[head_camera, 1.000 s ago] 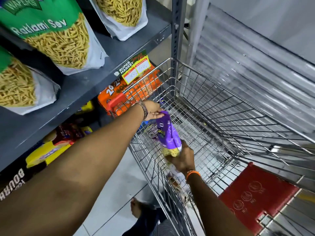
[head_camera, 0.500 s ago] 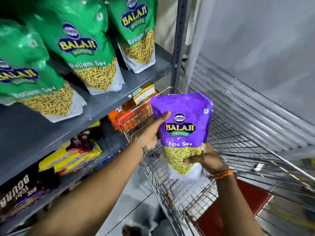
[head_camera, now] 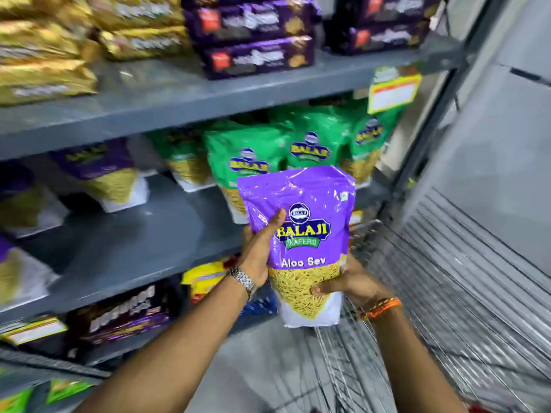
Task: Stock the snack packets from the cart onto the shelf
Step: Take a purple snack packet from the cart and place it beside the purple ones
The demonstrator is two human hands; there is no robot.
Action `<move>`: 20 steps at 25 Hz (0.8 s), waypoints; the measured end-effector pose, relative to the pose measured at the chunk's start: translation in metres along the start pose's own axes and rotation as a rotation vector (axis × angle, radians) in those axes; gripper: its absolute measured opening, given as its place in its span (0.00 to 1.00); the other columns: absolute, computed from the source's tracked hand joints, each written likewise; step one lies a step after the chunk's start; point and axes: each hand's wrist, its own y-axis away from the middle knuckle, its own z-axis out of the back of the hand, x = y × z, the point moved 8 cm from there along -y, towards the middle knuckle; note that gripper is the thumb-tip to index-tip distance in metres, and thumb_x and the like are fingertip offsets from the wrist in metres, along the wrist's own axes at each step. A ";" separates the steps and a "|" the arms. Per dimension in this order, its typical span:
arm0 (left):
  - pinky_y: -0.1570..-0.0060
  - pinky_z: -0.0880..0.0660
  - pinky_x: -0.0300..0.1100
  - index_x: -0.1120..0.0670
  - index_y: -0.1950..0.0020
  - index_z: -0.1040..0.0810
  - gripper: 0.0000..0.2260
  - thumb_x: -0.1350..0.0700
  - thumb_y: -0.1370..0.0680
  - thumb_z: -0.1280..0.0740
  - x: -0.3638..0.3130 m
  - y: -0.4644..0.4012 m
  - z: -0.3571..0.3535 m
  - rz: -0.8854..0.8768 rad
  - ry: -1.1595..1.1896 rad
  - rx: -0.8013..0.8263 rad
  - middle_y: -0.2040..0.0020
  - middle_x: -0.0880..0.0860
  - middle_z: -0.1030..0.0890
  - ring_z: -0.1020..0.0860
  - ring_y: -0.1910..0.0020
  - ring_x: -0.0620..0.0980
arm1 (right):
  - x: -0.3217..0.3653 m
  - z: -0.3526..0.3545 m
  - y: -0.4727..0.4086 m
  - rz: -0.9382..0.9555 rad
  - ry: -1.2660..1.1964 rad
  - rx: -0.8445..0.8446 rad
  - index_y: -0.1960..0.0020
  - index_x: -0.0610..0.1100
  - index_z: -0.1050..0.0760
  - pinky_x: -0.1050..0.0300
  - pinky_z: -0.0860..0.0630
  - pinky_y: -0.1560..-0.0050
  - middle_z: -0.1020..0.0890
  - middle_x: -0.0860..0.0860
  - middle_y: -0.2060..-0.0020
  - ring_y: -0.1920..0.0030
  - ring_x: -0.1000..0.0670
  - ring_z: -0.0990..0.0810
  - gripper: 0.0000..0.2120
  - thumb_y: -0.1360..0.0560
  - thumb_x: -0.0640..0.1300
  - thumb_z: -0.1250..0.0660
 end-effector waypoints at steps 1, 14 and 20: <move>0.48 0.19 0.60 0.59 0.32 0.30 0.37 0.50 0.37 0.21 -0.020 0.002 0.025 -0.027 -0.002 -0.048 0.42 0.59 0.16 0.16 0.47 0.58 | 0.006 -0.023 -0.016 0.006 0.041 0.013 0.41 0.41 0.21 0.41 0.19 0.42 0.13 0.45 0.47 0.47 0.43 0.15 0.34 0.46 0.28 0.20; 0.49 0.19 0.54 0.56 0.38 0.21 0.19 0.51 0.27 0.27 -0.228 -0.006 0.292 -0.495 -0.092 -0.285 0.43 0.59 0.15 0.16 0.47 0.56 | 0.051 -0.306 -0.230 0.312 0.334 0.299 0.49 0.42 0.20 0.51 0.16 0.47 0.13 0.47 0.50 0.49 0.48 0.14 0.31 0.49 0.25 0.17; 0.49 0.18 0.45 0.53 0.42 0.20 0.11 0.52 0.22 0.33 -0.252 -0.018 0.351 -0.653 -0.173 -0.342 0.49 0.48 0.14 0.15 0.50 0.46 | 0.050 -0.345 -0.271 0.382 0.181 0.316 0.45 0.41 0.20 0.58 0.18 0.53 0.12 0.54 0.56 0.56 0.55 0.15 0.32 0.48 0.37 0.15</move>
